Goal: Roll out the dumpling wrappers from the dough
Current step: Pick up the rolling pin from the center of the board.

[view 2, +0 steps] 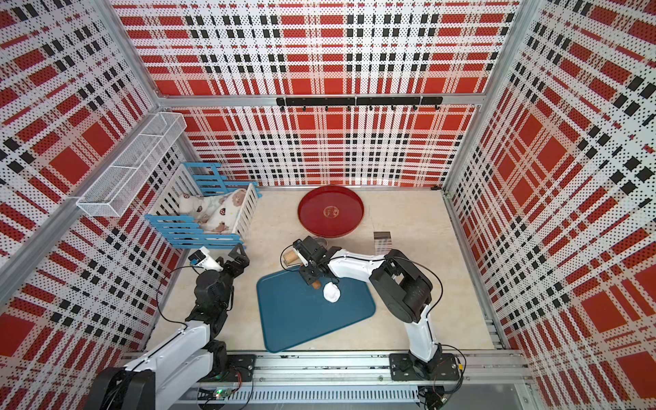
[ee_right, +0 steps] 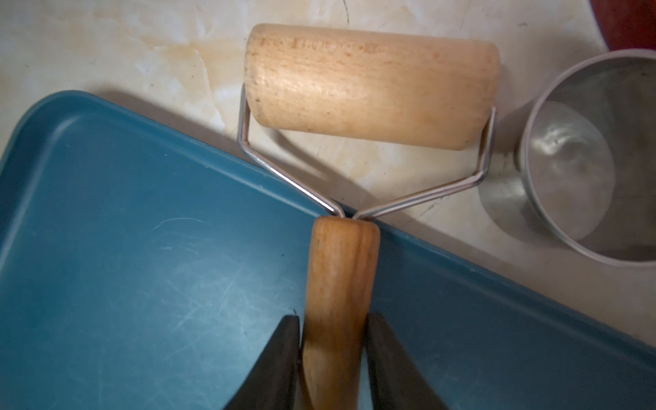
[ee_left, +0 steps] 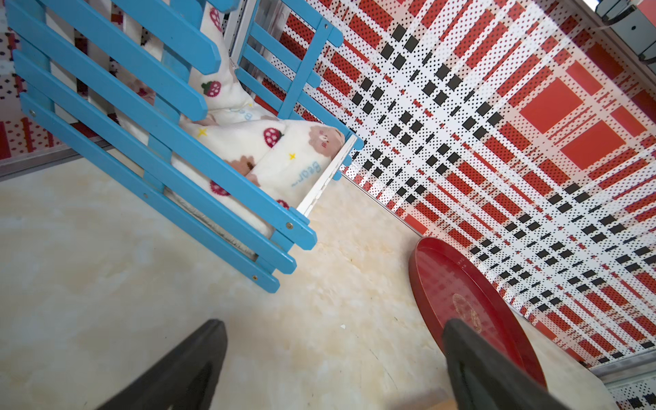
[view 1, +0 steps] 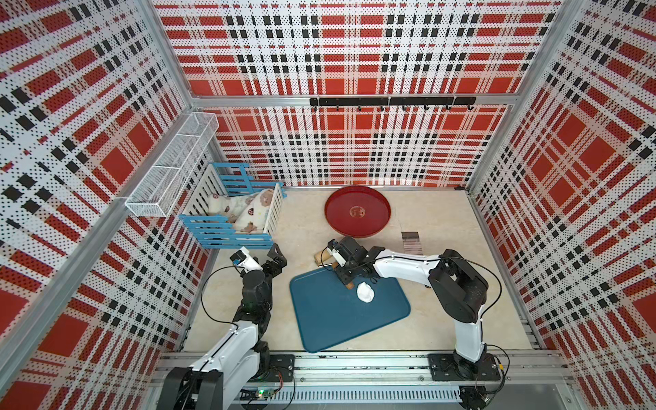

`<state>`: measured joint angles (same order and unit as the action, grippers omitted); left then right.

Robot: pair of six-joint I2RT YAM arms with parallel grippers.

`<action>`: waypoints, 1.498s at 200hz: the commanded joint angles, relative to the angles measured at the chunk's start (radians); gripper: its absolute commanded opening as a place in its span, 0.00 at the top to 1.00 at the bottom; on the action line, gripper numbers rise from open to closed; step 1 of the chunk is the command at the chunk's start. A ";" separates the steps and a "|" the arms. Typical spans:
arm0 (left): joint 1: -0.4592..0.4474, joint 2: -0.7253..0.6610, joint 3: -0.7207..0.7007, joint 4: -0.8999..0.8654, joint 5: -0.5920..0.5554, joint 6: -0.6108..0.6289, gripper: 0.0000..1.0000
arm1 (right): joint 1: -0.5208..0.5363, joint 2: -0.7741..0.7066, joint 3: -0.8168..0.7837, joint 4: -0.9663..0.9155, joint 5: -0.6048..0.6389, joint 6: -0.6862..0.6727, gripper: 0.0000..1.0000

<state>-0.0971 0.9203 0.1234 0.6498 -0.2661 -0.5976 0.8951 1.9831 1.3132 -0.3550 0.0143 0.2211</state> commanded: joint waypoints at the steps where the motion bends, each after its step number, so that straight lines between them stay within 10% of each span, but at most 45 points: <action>1: -0.001 0.002 0.027 0.009 0.008 0.010 0.01 | 0.010 0.043 0.009 -0.052 0.036 0.013 0.63; 51: -0.004 0.002 0.027 0.010 0.008 0.010 0.01 | 0.012 0.067 0.037 -0.082 0.062 0.026 0.64; 88: -0.002 -0.001 0.027 0.009 0.009 0.012 0.01 | 0.013 0.054 0.034 -0.093 0.085 0.026 0.87; 166: -0.032 -0.021 0.048 0.007 0.043 0.062 0.01 | 0.013 -0.127 -0.041 0.036 0.132 -0.056 1.00; 299: -0.124 -0.028 0.330 -0.266 0.541 -0.022 0.01 | 0.011 -0.557 -0.412 0.427 -0.062 -0.431 1.00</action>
<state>-0.1905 0.8856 0.3576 0.4793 0.1364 -0.6044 0.9031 1.5043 0.9482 -0.0681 0.0422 -0.0998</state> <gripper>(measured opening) 0.994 0.292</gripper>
